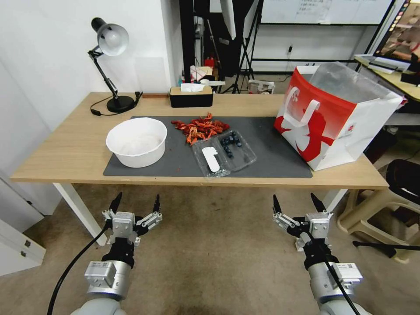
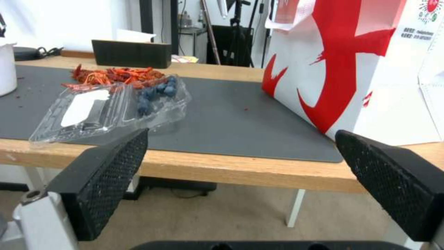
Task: Close the takeout container lid, then place the container into the takeout bag.
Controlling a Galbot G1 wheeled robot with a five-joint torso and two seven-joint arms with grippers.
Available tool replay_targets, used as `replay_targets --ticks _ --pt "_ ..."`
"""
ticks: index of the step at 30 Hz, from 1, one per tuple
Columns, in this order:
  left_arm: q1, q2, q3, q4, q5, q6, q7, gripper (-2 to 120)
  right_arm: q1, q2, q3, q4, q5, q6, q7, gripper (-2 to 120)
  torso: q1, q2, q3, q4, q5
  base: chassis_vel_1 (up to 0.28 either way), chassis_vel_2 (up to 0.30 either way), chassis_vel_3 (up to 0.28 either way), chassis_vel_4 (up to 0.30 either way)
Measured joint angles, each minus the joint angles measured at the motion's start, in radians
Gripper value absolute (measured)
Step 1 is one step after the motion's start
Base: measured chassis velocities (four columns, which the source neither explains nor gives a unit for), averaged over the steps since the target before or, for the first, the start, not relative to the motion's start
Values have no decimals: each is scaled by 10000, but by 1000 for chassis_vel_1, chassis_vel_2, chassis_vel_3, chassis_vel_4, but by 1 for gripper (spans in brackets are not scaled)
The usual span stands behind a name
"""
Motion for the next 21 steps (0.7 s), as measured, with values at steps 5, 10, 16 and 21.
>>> replay_targets --ticks 5,10,16,21 --pt "0 0 0 0 0 0 0 100 0 0 0 0 0 0 -1 100 0 0 0 0 0 0 0 0 0" --pt "0 0 0 0 0 0 0 100 0 0 0 0 0 0 0 100 0 0 0 0 0 0 0 0 0" --pt "0 0 0 0 0 0 0 100 0 0 0 0 0 0 0 100 0 0 0 0 0 0 0 0 0" --pt "0 50 66 -21 -82 0 -67 100 -19 8 0 7 -1 6 -27 100 0 0 0 4 0 0 0 0 0"
